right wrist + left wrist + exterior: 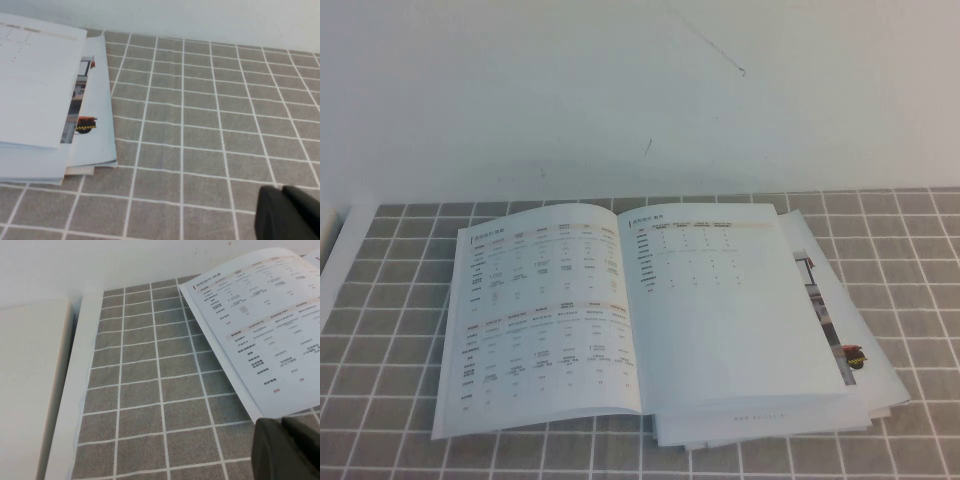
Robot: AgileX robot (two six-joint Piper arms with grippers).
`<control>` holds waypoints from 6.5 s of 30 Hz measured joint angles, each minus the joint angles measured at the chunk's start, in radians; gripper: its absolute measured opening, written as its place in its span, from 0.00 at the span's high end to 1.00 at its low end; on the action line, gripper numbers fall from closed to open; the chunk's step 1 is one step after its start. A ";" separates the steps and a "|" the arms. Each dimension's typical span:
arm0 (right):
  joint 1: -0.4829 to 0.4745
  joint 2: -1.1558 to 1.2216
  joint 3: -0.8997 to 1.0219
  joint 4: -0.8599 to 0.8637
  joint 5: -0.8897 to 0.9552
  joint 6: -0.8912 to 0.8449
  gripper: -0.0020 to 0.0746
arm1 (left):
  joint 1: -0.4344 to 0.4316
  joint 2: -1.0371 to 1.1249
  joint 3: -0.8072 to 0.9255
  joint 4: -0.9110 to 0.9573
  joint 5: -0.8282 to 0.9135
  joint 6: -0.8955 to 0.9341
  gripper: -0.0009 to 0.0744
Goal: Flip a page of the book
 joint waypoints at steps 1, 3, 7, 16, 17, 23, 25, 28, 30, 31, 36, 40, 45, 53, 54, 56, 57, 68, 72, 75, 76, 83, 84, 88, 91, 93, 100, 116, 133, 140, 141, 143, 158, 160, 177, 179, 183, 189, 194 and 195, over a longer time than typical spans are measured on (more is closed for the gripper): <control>0.000 0.000 0.000 0.000 0.000 0.000 0.98 | 0.000 0.000 0.000 0.000 0.000 0.000 0.99; 0.000 0.000 0.000 0.019 0.000 0.000 0.98 | 0.000 0.000 0.000 0.000 0.000 0.000 0.99; 0.000 0.000 0.000 0.054 0.000 0.000 0.98 | 0.000 0.000 0.000 0.000 0.000 0.000 0.99; 0.000 0.000 0.000 0.030 0.000 0.000 0.98 | 0.000 0.000 0.000 0.000 0.000 0.000 0.99; 0.000 0.000 0.000 0.025 0.000 0.000 0.98 | 0.000 0.000 0.000 0.000 0.000 0.000 0.99; 0.000 0.000 0.000 0.021 0.000 0.000 0.98 | 0.000 0.000 0.000 0.000 0.000 0.000 0.99; 0.000 0.000 0.000 0.001 0.000 0.000 0.98 | 0.000 0.000 0.000 0.000 0.000 0.000 0.99; 0.000 0.000 0.000 -0.053 0.000 0.000 0.98 | 0.000 0.000 0.000 0.000 0.000 0.000 0.99; 0.000 0.000 0.000 -0.095 -0.002 0.000 0.98 | 0.000 0.000 0.000 0.000 0.000 0.000 0.99; 0.000 0.000 0.000 -0.106 -0.002 0.000 0.98 | 0.000 0.000 0.000 0.000 0.000 0.000 0.99; 0.000 0.000 0.000 -0.131 -0.002 0.000 0.98 | 0.000 0.000 0.000 0.000 0.000 0.000 0.99; 0.000 0.000 0.000 -0.134 -0.002 0.000 0.98 | 0.000 0.000 0.000 0.000 0.000 0.000 0.99; 0.000 0.000 0.000 -0.135 -0.002 0.000 0.98 | 0.000 0.000 0.000 0.000 0.000 0.000 0.99; 0.000 0.000 0.000 -0.135 -0.002 0.000 0.98 | 0.000 0.000 0.000 0.000 0.000 0.000 0.99; 0.000 0.000 0.000 -0.135 -0.002 0.000 0.98 | 0.000 0.000 0.000 0.000 0.000 0.000 0.99; 0.000 0.000 0.000 -0.135 -0.002 0.000 0.98 | 0.000 0.000 0.000 0.000 0.000 0.000 0.99; 0.000 0.000 0.000 -0.135 -0.002 0.000 0.98 | 0.000 0.000 0.000 0.000 0.000 0.000 0.99; 0.000 0.000 0.000 -0.135 -0.002 0.000 0.98 | 0.000 0.000 0.000 0.007 0.000 0.000 0.99; 0.000 0.000 0.002 -0.136 -0.008 0.000 0.98 | 0.000 0.000 -0.001 0.011 0.001 0.000 0.99; 0.000 0.000 0.006 -0.137 -0.035 0.000 0.98 | 0.000 0.000 -0.001 0.011 0.002 0.000 0.99; 0.000 0.000 0.009 -0.139 -0.047 0.000 0.98 | 0.000 0.000 -0.001 0.011 0.002 0.000 0.99; 0.000 0.000 0.009 -0.141 -0.108 0.000 0.98 | 0.000 0.000 -0.001 0.029 -0.008 0.006 0.99; 0.000 0.000 0.009 -0.141 -0.116 0.000 0.98 | 0.000 0.000 0.001 0.031 -0.023 0.006 0.99; 0.000 0.000 0.009 -0.142 -0.217 0.000 0.98 | 0.000 0.000 0.005 0.033 -0.130 0.008 0.99; 0.000 0.000 0.009 -0.142 -0.285 0.000 0.98 | 0.000 0.000 0.005 0.053 -0.223 0.008 0.99; 0.000 0.000 0.009 -0.142 -0.317 0.000 0.98 | 0.000 0.000 0.005 0.071 -0.274 0.010 0.99; 0.000 0.000 0.009 -0.144 -0.388 0.000 0.98 | 0.000 0.000 0.005 0.077 -0.314 0.008 0.99; 0.000 0.000 0.009 -0.142 -0.413 0.049 0.98 | 0.000 0.000 0.005 0.097 -0.317 0.034 0.99; 0.000 0.000 0.009 -0.117 -0.187 0.083 0.98 | 0.000 0.000 0.005 0.115 -0.279 0.042 0.99; 0.000 0.000 0.009 -0.115 -0.178 0.083 0.98 | 0.000 0.000 0.005 0.050 -0.162 -0.013 0.99; 0.000 0.000 0.009 -0.115 -0.178 0.083 0.98 | 0.000 0.000 0.005 0.037 -0.134 -0.025 0.99; 0.000 0.000 0.009 -0.114 -0.178 0.083 0.98 | 0.000 0.000 0.005 0.030 -0.112 -0.030 0.99; 0.000 0.000 0.010 -0.113 -0.523 0.083 0.98 | 0.000 0.000 0.005 0.285 -0.693 -0.005 0.99; 0.000 0.000 0.010 -0.113 -0.559 0.083 0.98 | 0.000 0.000 0.005 0.309 -0.735 0.000 0.99; 0.000 0.000 -0.071 -0.073 -0.630 0.060 0.98 | 0.000 0.000 -0.034 0.089 -0.623 -0.053 0.99; 0.000 0.000 -0.126 -0.073 -0.553 0.060 0.98 | 0.000 0.000 -0.112 0.029 -0.483 -0.073 0.99; 0.000 0.013 -0.253 -0.069 -0.430 0.099 0.98 | 0.000 0.051 -0.260 -0.087 -0.264 -0.095 0.99; 0.000 0.165 -0.433 -0.053 -0.200 0.183 0.98 | 0.000 0.282 -0.455 -0.136 -0.094 -0.044 0.99; 0.000 0.327 -0.525 0.010 -0.069 0.190 0.98 | 0.000 0.436 -0.488 -0.136 -0.088 0.004 0.99; 0.000 0.373 -0.548 0.035 -0.043 0.190 0.98 | 0.000 0.474 -0.488 -0.142 -0.090 0.004 0.99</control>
